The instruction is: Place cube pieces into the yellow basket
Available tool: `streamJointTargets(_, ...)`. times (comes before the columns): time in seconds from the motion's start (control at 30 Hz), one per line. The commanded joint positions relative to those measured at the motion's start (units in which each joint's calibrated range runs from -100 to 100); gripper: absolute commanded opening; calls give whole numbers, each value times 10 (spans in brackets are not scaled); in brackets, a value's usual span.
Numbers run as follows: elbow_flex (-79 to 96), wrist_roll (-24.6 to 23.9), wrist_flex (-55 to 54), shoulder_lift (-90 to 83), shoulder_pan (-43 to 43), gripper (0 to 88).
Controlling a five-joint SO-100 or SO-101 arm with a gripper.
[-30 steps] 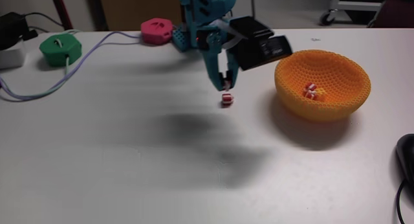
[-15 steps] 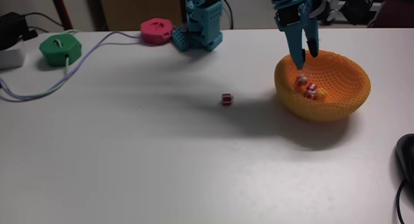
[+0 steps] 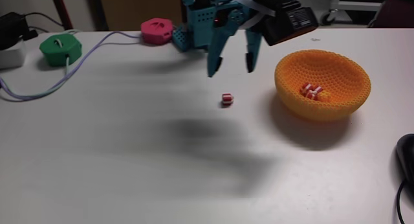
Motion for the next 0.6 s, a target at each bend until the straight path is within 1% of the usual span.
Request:
streamJointTargets(0.0,-1,104,50,-45,100,401)
streamJointTargets(0.07,13,126,99,-45,113,371)
streamJointTargets(0.1,28,134,105,-45,116,347)
streamJointTargets(0.17,55,131,105,-45,113,306)
streamJointTargets(0.2,66,116,107,-45,109,283)
streamJointTargets(0.23,73,84,128,-45,102,253)
streamJointTargets(0.27,84,66,132,-42,96,263)
streamJointTargets(0.33,125,29,87,-41,83,275)
streamJointTargets(0.37,147,26,41,-41,80,295)
streamJointTargets(0.4,170,29,-12,-41,82,297)
streamJointTargets(0.43,185,18,-41,-40,76,296)
streamJointTargets(0.5,187,-7,-62,-18,55,290)
streamJointTargets(0.57,197,-46,-100,13,25,279)
